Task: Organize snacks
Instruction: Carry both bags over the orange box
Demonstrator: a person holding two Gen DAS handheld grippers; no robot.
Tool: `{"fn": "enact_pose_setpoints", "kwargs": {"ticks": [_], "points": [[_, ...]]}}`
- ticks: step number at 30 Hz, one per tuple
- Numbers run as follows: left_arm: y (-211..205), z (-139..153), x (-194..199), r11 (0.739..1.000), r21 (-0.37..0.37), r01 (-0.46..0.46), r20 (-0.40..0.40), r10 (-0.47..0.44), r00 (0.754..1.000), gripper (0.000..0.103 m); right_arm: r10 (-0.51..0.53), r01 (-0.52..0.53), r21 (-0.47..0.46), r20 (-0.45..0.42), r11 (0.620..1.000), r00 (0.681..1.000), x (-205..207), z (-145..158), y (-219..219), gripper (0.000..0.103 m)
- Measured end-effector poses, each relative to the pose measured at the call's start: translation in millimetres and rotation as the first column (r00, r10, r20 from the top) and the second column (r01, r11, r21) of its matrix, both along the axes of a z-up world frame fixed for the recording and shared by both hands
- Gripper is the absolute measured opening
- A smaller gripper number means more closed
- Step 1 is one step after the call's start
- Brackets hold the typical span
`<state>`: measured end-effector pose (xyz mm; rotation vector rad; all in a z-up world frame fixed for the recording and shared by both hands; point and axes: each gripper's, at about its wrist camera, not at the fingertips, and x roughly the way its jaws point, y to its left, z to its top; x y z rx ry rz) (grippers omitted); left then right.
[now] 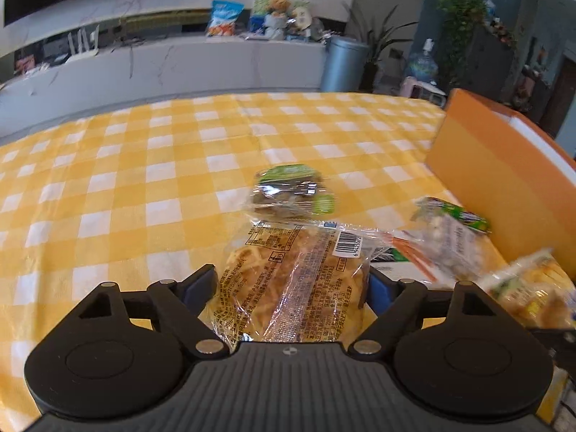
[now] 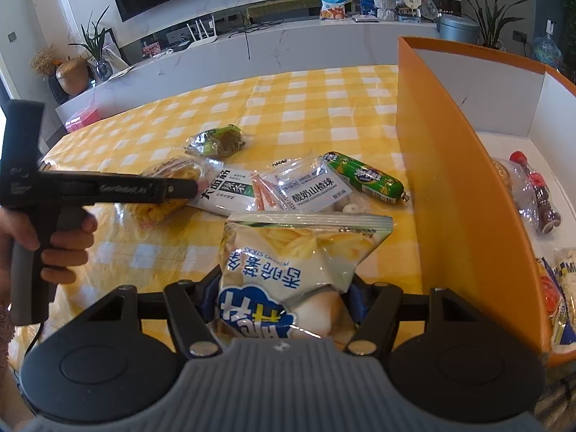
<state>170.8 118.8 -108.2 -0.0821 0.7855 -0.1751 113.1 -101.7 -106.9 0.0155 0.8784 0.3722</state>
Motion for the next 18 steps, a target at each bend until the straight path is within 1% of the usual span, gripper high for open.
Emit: {"fn": "enact_pose_setpoints", "kwargs": {"ticks": [3, 5, 9, 12, 14, 18], "points": [[-7.3, 10.1, -12.2, 0.999, -0.037, 0.037, 0.012, -0.037, 0.999, 0.097, 0.004, -0.004, 0.0, 0.013, 1.0, 1.0, -1.7, 2.2, 0.5, 0.064], [-11.4, 17.6, -21.1, 0.996, -0.072, 0.043, 0.017, -0.042, 0.999, 0.097, 0.0, 0.0, 0.004, 0.024, 1.0, 1.0, -3.4, 5.2, -0.1, 0.064], [-19.7, 40.1, -41.4, 0.992, -0.113, 0.058, 0.077, -0.049, 0.996, 0.097, 0.015, -0.018, 0.044, 0.079, 0.999, 0.997, -9.4, 20.2, -2.0, 0.064], [-28.2, 59.6, -51.8, 0.99, -0.122, 0.067, 0.112, -0.053, 0.992, 0.097, 0.005, -0.016, 0.102, 0.111, 0.995, 0.994, -13.3, 34.8, -6.5, 0.064], [-36.2, 71.5, -57.0, 0.989, -0.126, 0.073, 0.133, -0.056, 0.99, 0.097, -0.025, 0.008, 0.145, 0.118, 0.989, 0.993, -12.0, 46.5, -13.2, 0.064], [-51.4, 95.3, -62.1, 0.983, -0.169, 0.079, 0.175, -0.049, 0.983, 0.096, -0.083, 0.035, 0.249, 0.183, 0.968, 0.98, -9.4, 81.8, -38.8, 0.064]]}}
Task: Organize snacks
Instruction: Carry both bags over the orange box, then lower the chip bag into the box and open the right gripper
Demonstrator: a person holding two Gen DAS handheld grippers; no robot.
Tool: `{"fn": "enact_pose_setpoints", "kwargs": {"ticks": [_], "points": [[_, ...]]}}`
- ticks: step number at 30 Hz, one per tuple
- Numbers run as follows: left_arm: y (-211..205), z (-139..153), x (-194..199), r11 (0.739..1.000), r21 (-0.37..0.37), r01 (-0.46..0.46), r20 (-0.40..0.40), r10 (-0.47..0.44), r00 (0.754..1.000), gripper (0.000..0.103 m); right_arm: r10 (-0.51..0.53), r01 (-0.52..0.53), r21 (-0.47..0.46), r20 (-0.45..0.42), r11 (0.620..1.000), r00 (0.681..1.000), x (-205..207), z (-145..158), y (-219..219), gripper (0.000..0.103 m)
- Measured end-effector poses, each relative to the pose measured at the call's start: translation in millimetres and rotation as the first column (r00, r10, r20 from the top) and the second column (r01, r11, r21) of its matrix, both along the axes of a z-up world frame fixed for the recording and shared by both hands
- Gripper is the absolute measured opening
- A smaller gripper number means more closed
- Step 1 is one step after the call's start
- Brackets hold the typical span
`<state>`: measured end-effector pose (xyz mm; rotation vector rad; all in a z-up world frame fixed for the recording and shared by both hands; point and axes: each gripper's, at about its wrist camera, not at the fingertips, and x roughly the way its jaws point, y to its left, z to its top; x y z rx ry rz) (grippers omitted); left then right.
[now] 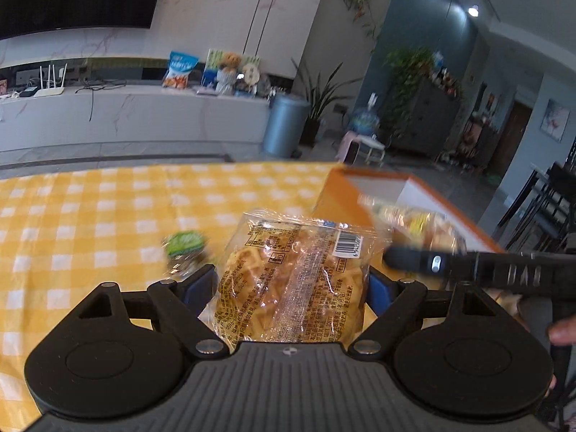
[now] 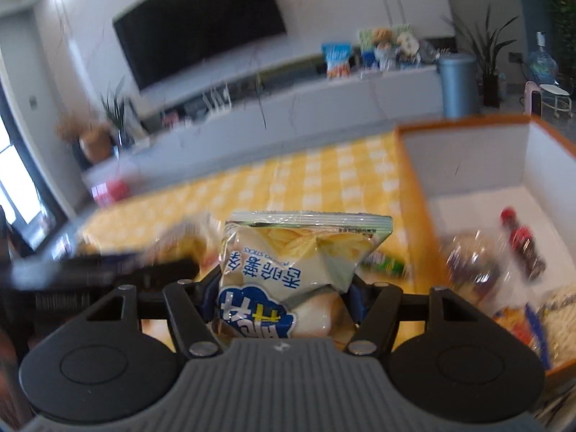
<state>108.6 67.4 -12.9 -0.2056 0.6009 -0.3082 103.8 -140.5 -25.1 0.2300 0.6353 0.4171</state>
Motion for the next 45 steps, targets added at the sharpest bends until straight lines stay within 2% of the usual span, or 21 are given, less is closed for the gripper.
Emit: {"fn": "enact_pose_setpoints", "kwargs": {"ticks": [3, 6, 9, 12, 14, 16, 18, 20, 23, 26, 28, 32, 34, 35, 38, 41, 45], "points": [[-14.0, 15.2, 3.8, 1.0, -0.012, -0.025, 0.019, 0.025, 1.0, 0.096, -0.084, 0.079, 0.057, 0.082, 0.995, 0.993, 3.3, 22.3, -29.1, 0.064], [-30.1, 25.1, 9.1, 1.0, -0.014, -0.011, 0.043, 0.012, 0.999, 0.096, -0.186, 0.18, 0.067, 0.102, 0.981, 0.977, 9.6, 29.1, -62.2, 0.065], [-42.8, 28.6, 16.4, 0.999, -0.034, 0.015, 0.049, -0.013, 0.999, 0.096, -0.28, 0.276, 0.072, 0.064, 0.958, 0.958, 18.2, 25.6, -96.1, 0.065], [-54.3, 27.7, 27.4, 0.997, -0.068, 0.037, 0.049, -0.034, 0.998, 0.096, -0.331, 0.331, 0.003, 0.02, 0.943, 0.943, 33.8, 19.2, -119.8, 0.065], [-62.0, 25.8, 33.7, 0.995, -0.085, 0.052, 0.045, -0.048, 0.998, 0.096, -0.307, 0.306, -0.051, -0.027, 0.951, 0.951, 47.6, 12.4, -128.2, 0.065], [-67.5, 23.9, 39.7, 0.992, -0.102, 0.068, 0.043, -0.064, 0.997, 0.096, -0.267, 0.261, -0.064, -0.094, 0.963, 0.959, 63.2, 5.6, -135.8, 0.065], [-70.3, 21.5, 41.6, 0.989, -0.117, 0.086, 0.044, -0.082, 0.996, 0.096, -0.252, 0.236, -0.129, -0.127, 0.963, 0.959, 77.8, -0.9, -135.1, 0.065], [-71.3, 17.9, 41.3, 0.985, -0.137, 0.101, 0.046, -0.096, 0.994, 0.096, -0.275, 0.236, -0.244, -0.141, 0.941, 0.951, 93.3, -7.3, -131.7, 0.065], [-73.5, 11.5, 41.2, 0.982, -0.163, 0.099, 0.025, -0.096, 0.995, 0.096, -0.289, 0.223, -0.389, -0.12, 0.894, 0.95, 111.9, -19.4, -121.6, 0.065], [-77.7, 11.0, 38.1, 0.984, -0.142, 0.106, 0.032, -0.102, 0.994, 0.096, -0.307, 0.209, -0.523, -0.108, 0.827, 0.946, 123.9, -36.1, -110.5, 0.065], [-80.5, 11.8, 37.0, 0.985, -0.131, 0.108, 0.036, -0.104, 0.994, 0.096, -0.326, 0.19, -0.582, -0.138, 0.791, 0.935, 131.7, -46.3, -109.7, 0.065], [-83.7, 10.6, 34.9, 0.986, -0.133, 0.101, 0.026, -0.099, 0.995, 0.096, -0.385, 0.21, -0.601, -0.177, 0.771, 0.906, 138.0, -52.1, -124.2, 0.067], [-86.3, 10.6, 30.7, 0.988, -0.117, 0.101, 0.026, -0.098, 0.995, 0.096, -0.384, 0.201, -0.614, -0.181, 0.764, 0.906, 138.7, -53.8, -126.4, 0.074], [-87.4, 10.4, 30.9, 0.989, -0.111, 0.098, 0.025, -0.096, 0.995, 0.096, -0.386, 0.201, -0.625, -0.175, 0.754, 0.906, 139.1, -53.6, -124.0, 0.088], [-94.2, 15.1, 34.2, 0.991, -0.103, 0.091, 0.015, -0.09, 0.996, 0.096, -0.374, 0.216, -0.629, -0.128, 0.746, 0.919, 133.3, -51.0, -121.0, 0.095], [-102.4, 21.8, 39.6, 0.993, -0.089, 0.079, 0.007, -0.078, 0.997, 0.096, -0.367, 0.251, -0.596, -0.08, 0.763, 0.927, 122.5, -46.8, -123.9, 0.097], [-118.6, 33.0, 53.0, 0.997, -0.051, 0.061, 0.019, -0.06, 0.998, 0.096, -0.367, 0.303, -0.501, -0.031, 0.81, 0.93, 110.4, -39.4, -132.1, 0.1]]}}
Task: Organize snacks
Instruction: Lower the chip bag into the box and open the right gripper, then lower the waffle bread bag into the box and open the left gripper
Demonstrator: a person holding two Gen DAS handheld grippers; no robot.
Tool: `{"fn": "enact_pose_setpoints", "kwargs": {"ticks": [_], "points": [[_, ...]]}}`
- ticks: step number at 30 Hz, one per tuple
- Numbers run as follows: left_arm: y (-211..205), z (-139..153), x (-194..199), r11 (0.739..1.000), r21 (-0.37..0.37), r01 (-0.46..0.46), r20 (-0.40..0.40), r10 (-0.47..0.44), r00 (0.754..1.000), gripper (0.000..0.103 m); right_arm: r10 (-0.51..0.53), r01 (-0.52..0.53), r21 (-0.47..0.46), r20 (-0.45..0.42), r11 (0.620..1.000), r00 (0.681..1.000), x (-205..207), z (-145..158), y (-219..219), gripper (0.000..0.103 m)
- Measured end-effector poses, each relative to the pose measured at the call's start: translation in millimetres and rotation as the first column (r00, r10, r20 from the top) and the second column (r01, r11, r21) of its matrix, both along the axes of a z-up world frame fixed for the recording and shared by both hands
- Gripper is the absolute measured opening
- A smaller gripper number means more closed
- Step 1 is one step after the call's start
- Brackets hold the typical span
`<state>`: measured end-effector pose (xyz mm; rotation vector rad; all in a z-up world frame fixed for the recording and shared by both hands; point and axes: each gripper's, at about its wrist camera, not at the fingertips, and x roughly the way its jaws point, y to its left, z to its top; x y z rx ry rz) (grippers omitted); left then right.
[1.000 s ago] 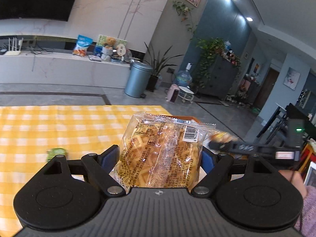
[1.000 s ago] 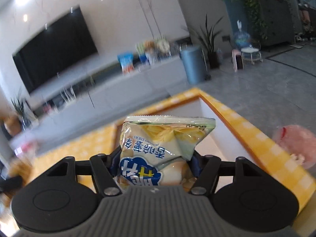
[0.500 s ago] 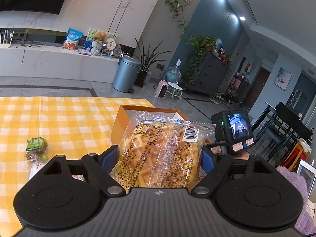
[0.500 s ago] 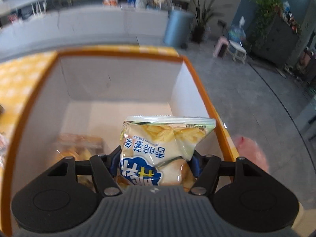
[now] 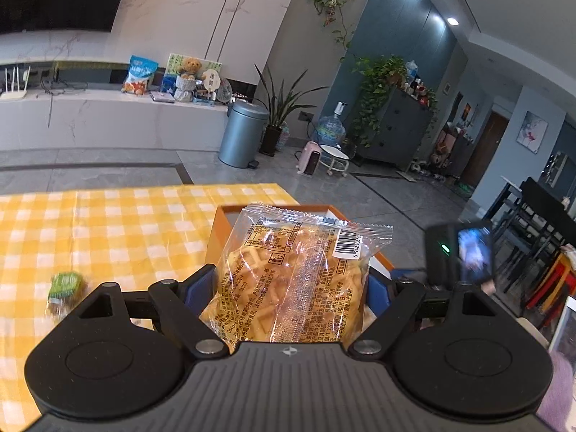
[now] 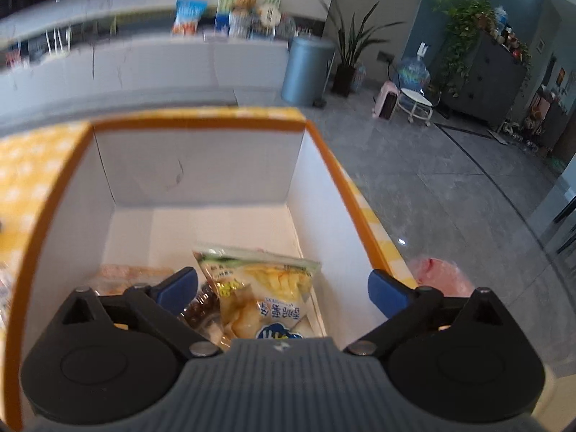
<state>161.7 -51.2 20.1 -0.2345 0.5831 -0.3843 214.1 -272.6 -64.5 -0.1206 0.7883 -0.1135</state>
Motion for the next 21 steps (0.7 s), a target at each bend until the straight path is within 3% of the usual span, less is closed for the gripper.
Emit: {"fn": "enact_pose_setpoints", "kwargs": {"ticks": [4, 11, 17, 21], "points": [[-22.1, 3.6, 21.5, 1.0, 0.025, -0.017, -0.003, 0.017, 1.0, 0.096, -0.005, 0.004, 0.055, 0.008, 0.998, 1.0, 3.7, 0.6, -1.1, 0.1], [-65.1, -12.8, 67.6, 0.992, 0.124, -0.008, -0.107, 0.021, 0.994, 0.096, -0.016, 0.01, 0.152, 0.039, 0.988, 0.999, 1.4, 1.4, -11.4, 0.1], [-97.0, -31.1, 94.1, 0.97, 0.238, 0.041, -0.13, -0.01, 0.991, 0.096, -0.014, 0.007, 0.155, 0.044, 0.988, 0.999, 2.7, 0.5, -11.8, 0.1], [-114.4, -50.4, 109.0, 0.949, 0.314, 0.036, -0.169, 0.018, 0.986, 0.095, -0.009, -0.001, 0.176, 0.059, 0.984, 0.998, 0.8, 0.2, -14.8, 0.1]]}}
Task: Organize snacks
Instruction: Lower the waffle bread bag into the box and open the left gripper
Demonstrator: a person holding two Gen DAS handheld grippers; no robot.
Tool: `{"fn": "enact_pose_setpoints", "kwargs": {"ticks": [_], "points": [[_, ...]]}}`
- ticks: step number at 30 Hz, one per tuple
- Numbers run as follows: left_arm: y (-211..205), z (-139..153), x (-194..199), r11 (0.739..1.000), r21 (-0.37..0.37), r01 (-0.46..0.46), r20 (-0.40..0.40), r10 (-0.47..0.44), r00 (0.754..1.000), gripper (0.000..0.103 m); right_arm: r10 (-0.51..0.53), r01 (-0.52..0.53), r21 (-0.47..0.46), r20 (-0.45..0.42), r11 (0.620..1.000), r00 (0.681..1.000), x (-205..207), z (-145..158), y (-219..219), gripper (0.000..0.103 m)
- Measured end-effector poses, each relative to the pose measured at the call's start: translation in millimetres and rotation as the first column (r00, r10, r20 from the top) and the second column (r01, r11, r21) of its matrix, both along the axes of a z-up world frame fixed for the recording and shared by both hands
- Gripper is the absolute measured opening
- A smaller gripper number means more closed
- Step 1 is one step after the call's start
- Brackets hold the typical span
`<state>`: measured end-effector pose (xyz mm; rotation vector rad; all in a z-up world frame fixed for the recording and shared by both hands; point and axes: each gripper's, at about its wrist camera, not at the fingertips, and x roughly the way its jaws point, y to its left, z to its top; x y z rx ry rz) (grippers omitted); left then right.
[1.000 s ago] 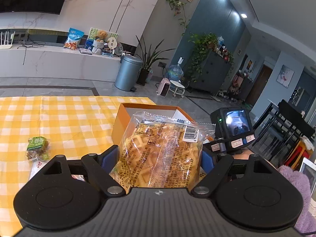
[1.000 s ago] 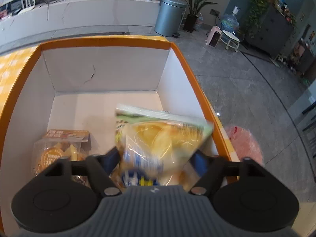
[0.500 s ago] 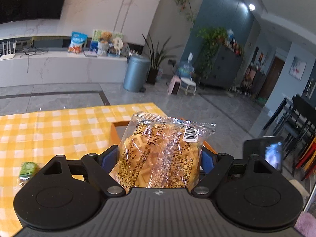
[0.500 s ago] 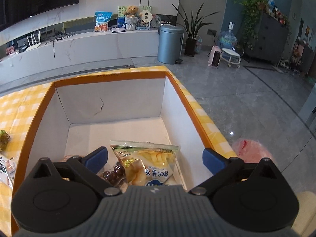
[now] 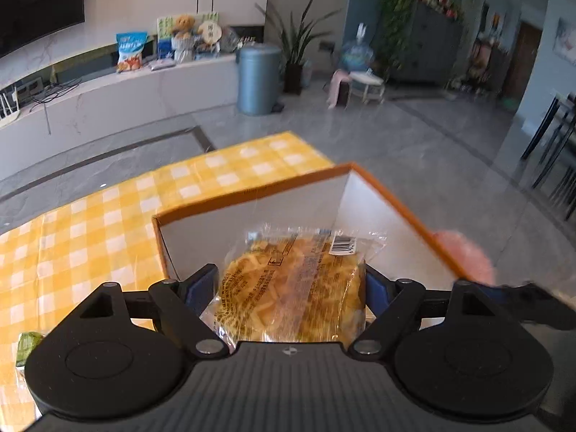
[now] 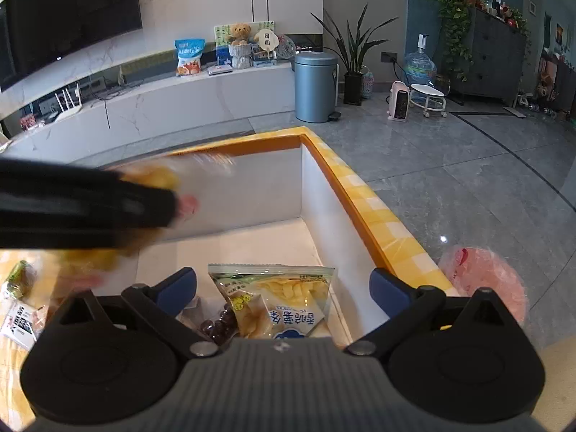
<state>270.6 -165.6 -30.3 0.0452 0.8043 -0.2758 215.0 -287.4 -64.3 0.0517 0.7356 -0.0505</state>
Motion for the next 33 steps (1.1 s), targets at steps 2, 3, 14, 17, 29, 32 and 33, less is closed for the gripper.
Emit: {"fn": "enact_pose_setpoints", "kwargs": {"ticks": [2, 3, 14, 17, 29, 32, 33], "points": [[-8.1, -10.2, 6.8, 0.999, 0.052, 0.01, -0.018, -0.009, 1.0, 0.095, 0.002, -0.002, 0.008, 0.006, 1.0, 1.0, -0.8, 0.0, -0.8, 0.1], [-11.5, -15.2, 9.6, 0.997, 0.077, 0.013, -0.029, -0.011, 1.0, 0.095, 0.002, -0.002, 0.008, 0.006, 1.0, 1.0, -0.8, 0.3, -0.9, 0.1], [-23.0, -26.9, 22.3, 0.987, 0.162, 0.018, -0.064, -0.008, 0.998, 0.1, 0.007, -0.007, 0.012, 0.012, 1.0, 1.0, -4.1, -0.4, -3.9, 0.1], [-28.1, -21.4, 17.2, 0.979, 0.196, 0.054, -0.017, -0.052, 0.999, 0.103, 0.008, -0.008, 0.017, 0.015, 1.0, 1.0, -4.3, -0.3, -5.3, 0.1], [-3.8, 11.0, -0.6, 0.993, 0.107, 0.057, 0.024, -0.06, 0.998, 0.103, 0.012, -0.013, 0.024, 0.018, 1.0, 1.0, -5.7, -0.3, -5.2, 0.1], [4.3, 18.9, -12.6, 0.992, 0.106, 0.067, 0.056, -0.073, 0.996, 0.103, 0.013, -0.013, 0.021, 0.015, 1.0, 1.0, -5.3, -0.2, -4.7, 0.1], [6.2, 21.4, -16.8, 0.991, 0.111, 0.07, 0.068, -0.078, 0.995, 0.103, 0.012, -0.012, 0.022, 0.016, 1.0, 1.0, -5.3, -0.1, -4.7, 0.1]]}}
